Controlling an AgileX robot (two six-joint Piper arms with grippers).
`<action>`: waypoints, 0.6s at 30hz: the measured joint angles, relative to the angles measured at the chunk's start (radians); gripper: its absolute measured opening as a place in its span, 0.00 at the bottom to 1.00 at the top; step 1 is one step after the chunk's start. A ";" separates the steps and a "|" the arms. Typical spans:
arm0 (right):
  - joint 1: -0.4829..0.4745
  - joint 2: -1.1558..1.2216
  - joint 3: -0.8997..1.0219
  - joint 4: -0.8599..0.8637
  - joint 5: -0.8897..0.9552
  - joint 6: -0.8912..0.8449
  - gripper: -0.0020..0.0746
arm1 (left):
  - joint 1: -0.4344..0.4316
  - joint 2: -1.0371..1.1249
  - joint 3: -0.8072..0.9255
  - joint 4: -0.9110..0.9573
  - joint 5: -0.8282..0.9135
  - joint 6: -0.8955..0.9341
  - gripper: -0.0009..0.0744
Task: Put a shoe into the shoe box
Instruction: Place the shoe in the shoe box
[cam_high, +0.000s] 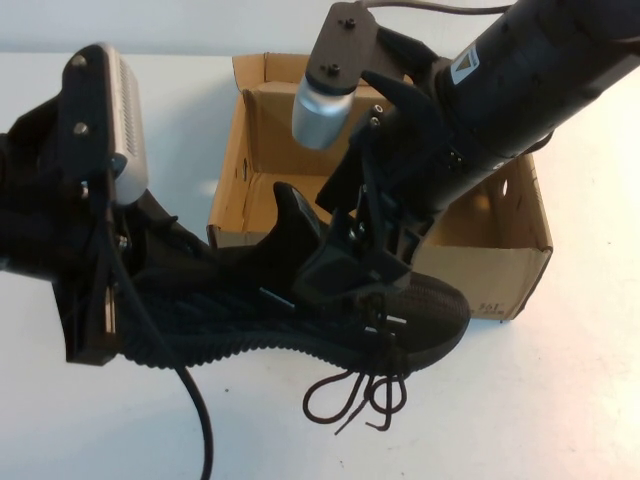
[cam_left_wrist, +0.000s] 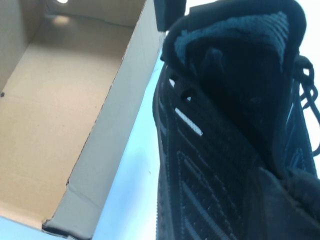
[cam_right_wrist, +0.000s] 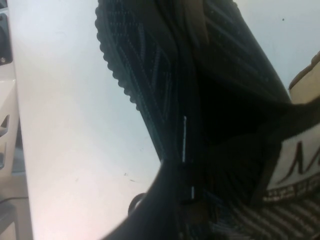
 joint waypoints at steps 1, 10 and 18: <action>0.000 0.000 0.000 0.000 0.000 -0.002 0.92 | 0.000 0.000 0.000 -0.003 0.000 0.002 0.04; 0.000 0.011 0.000 0.002 0.000 -0.002 0.91 | 0.000 0.000 -0.009 -0.036 -0.006 0.042 0.04; 0.000 0.022 0.000 0.004 -0.012 0.010 0.62 | 0.000 0.000 -0.053 -0.026 0.000 0.046 0.04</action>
